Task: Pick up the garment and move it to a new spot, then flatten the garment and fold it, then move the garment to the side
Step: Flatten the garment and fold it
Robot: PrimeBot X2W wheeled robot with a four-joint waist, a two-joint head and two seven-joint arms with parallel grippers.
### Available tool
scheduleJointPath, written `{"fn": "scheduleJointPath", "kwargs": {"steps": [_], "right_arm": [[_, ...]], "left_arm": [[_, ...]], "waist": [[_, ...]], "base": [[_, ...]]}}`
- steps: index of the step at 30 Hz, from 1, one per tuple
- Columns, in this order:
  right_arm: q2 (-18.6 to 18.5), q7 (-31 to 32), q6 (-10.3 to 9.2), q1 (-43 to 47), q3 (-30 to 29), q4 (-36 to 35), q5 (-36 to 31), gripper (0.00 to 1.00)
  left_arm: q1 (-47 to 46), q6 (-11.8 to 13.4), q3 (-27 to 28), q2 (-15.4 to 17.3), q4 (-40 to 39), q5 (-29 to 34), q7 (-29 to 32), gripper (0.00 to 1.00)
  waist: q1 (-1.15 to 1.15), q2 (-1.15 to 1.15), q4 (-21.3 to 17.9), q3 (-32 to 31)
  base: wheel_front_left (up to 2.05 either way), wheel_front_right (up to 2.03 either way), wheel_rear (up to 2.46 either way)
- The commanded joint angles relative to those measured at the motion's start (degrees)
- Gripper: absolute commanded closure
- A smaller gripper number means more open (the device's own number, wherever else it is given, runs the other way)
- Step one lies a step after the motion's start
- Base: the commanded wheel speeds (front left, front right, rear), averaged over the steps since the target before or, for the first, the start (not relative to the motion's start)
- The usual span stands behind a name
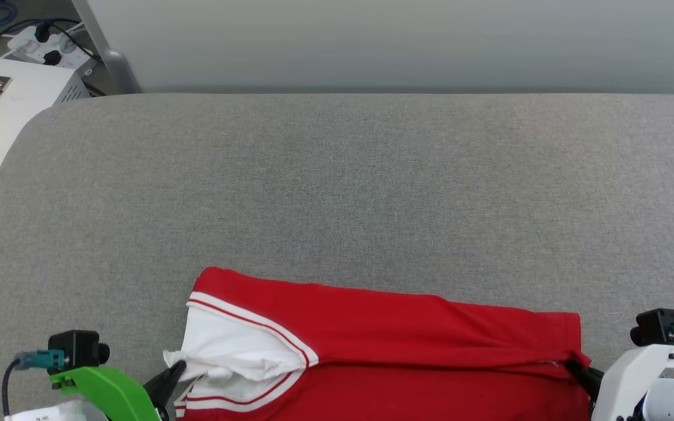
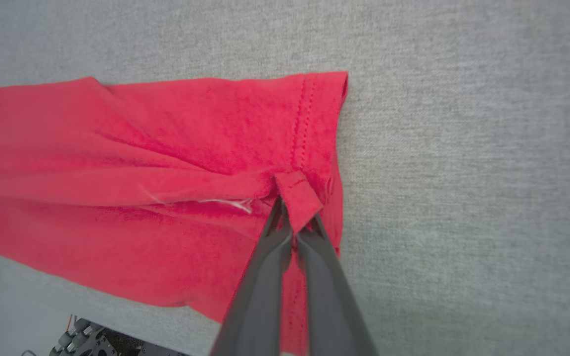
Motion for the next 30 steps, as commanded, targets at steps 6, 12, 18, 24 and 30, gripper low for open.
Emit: {"fn": "scheduleJointPath", "kwargs": {"steps": [6,12,18,24,30], "right_arm": [[1.52,-3.72,-0.03,2.83,-0.55,1.23,-1.25,0.87],[3.67,-9.42,-0.03,3.79,-0.78,1.41,-2.54,0.0],[4.19,-13.19,-0.03,4.91,-2.56,-4.73,-4.23,0.0],[2.7,-9.28,-0.03,5.04,-5.16,-8.46,-5.73,0.0],[0.42,-1.5,-0.03,4.89,-8.26,-9.19,-6.54,0.0]], "left_arm": [[2.7,0.48,-1.62,-1.54,2.94,-0.26,-0.32,1.0],[1.26,-0.9,-2.39,-4.03,5.74,0.0,-1.87,0.0],[-0.84,-2.15,-1.8,-4.83,4.78,3.88,-7.79,0.0],[-2.28,-1.19,-0.55,-5.12,2.64,9.49,-15.55,0.0],[-4.6,1.45,0.23,-5.98,0.6,16.54,-23.67,0.0]], "waist": [[0.0,0.0,-0.18,-0.93],[0.0,0.0,-0.03,-1.7],[0.0,0.0,0.03,-3.51],[0.0,0.0,-0.14,-4.15],[0.0,0.0,0.77,-3.56]], "base": [[0.0,0.0,0.0],[0.0,0.0,0.0],[0.0,0.0,0.0],[0.0,0.0,0.0],[0.0,0.0,0.0]]}}
